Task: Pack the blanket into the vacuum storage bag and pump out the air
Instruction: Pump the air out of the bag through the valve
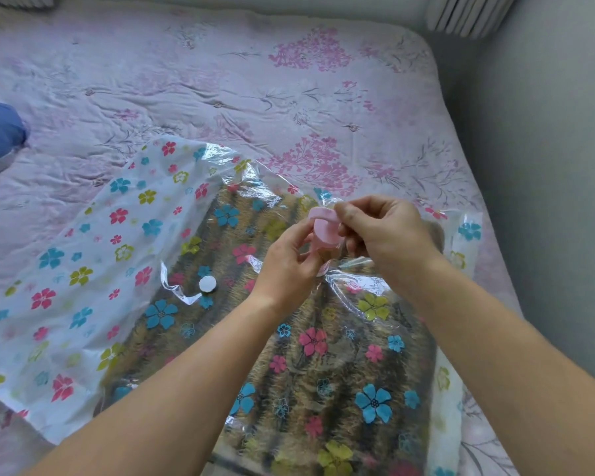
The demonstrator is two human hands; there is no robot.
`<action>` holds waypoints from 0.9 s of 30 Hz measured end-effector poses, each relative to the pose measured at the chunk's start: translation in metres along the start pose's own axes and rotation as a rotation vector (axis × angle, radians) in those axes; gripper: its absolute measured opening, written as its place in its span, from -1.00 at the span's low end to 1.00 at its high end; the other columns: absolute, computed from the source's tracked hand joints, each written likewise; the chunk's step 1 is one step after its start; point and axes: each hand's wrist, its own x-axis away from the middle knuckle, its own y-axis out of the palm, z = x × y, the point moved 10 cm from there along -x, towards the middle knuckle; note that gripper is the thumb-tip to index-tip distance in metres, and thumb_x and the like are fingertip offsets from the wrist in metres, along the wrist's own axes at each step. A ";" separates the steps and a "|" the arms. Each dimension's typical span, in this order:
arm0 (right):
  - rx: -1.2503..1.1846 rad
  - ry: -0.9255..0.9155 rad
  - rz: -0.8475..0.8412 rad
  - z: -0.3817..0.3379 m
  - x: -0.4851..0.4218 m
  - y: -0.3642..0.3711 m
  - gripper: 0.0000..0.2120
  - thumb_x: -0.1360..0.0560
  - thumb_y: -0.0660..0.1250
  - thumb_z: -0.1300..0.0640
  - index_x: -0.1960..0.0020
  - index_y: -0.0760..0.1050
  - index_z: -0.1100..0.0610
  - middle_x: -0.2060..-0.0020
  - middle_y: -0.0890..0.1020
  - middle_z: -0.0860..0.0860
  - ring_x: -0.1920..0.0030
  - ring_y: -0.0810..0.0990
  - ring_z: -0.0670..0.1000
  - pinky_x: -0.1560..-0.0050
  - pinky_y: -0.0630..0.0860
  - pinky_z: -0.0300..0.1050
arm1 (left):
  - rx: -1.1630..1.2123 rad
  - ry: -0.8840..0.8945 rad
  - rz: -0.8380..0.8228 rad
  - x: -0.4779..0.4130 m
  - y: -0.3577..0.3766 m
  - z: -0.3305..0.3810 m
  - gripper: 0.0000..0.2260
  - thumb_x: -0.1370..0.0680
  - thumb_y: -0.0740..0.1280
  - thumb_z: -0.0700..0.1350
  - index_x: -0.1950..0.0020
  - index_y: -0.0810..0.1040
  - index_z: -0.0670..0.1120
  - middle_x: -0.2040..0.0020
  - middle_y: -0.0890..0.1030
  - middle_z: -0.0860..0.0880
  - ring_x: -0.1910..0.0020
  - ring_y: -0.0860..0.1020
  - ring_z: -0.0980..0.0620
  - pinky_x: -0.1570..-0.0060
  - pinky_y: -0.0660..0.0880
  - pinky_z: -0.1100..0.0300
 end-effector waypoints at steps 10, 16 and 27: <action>-0.264 -0.356 -0.107 -0.090 0.016 -0.006 -0.83 -0.55 0.43 0.18 0.22 0.65 0.13 0.44 0.60 0.03 0.56 0.45 -0.05 0.51 0.39 -0.24 | -0.022 0.008 -0.010 -0.003 0.004 0.005 -0.61 -0.61 0.44 -0.19 -0.38 0.58 0.15 -0.30 0.65 0.08 -0.26 0.60 0.23 -0.10 0.51 0.43; -0.008 -0.026 0.010 0.009 0.002 -0.001 -0.84 -0.59 0.38 0.24 0.17 0.60 0.20 0.44 0.60 0.02 0.53 0.46 -0.05 0.50 0.43 -0.21 | 0.008 -0.015 0.005 0.000 0.002 -0.005 -0.74 -0.63 0.43 -0.21 -0.32 0.62 -0.06 -0.22 0.68 -0.10 -0.21 0.67 0.08 -0.10 0.63 0.20; -0.341 -0.412 -0.174 -0.110 0.023 -0.007 -0.87 -0.53 0.45 0.14 0.17 0.66 0.15 0.41 0.61 0.09 0.56 0.45 -0.03 0.46 0.37 -0.24 | -0.073 0.015 -0.013 -0.004 0.002 -0.003 -0.61 -0.60 0.44 -0.16 -0.37 0.58 0.19 -0.28 0.66 0.14 -0.26 0.60 0.24 -0.13 0.53 0.41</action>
